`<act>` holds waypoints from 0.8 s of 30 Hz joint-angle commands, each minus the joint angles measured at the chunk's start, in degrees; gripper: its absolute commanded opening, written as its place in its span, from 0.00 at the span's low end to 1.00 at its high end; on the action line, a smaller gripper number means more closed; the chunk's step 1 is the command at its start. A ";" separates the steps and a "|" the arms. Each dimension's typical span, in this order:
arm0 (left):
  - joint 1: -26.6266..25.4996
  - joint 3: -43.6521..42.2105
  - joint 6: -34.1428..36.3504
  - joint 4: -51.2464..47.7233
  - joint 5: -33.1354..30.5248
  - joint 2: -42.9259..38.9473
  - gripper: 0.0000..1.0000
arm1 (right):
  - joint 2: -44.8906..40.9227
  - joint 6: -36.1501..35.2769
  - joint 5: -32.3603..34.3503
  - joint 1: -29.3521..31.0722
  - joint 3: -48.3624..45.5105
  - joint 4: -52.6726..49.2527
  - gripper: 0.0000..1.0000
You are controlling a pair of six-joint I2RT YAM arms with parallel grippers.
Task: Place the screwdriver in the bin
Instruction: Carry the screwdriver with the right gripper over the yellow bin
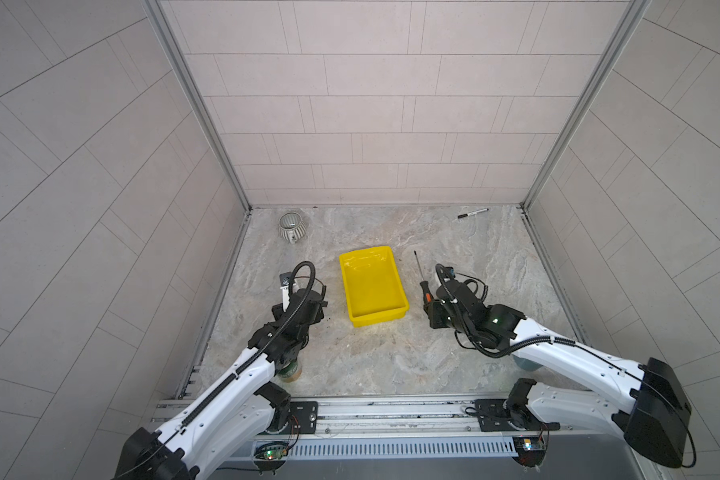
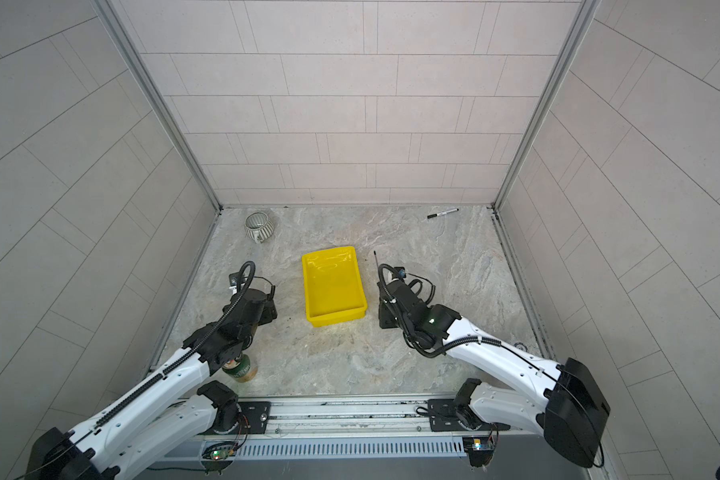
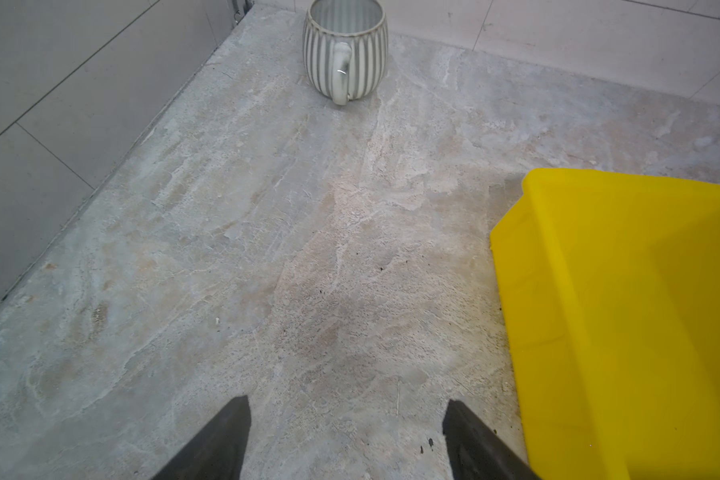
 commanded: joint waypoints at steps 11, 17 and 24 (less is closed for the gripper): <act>1.09 -0.77 -2.47 -2.00 -3.40 -1.35 0.80 | 28.15 11.15 -9.09 6.97 22.64 9.07 0.00; 1.15 -0.85 -2.23 -1.30 -2.65 -1.04 0.80 | 32.89 13.34 -10.74 7.01 25.40 10.11 0.00; 1.26 -0.59 -2.13 -1.41 -2.48 -0.58 0.80 | 35.75 14.44 -10.70 6.83 26.51 10.78 0.01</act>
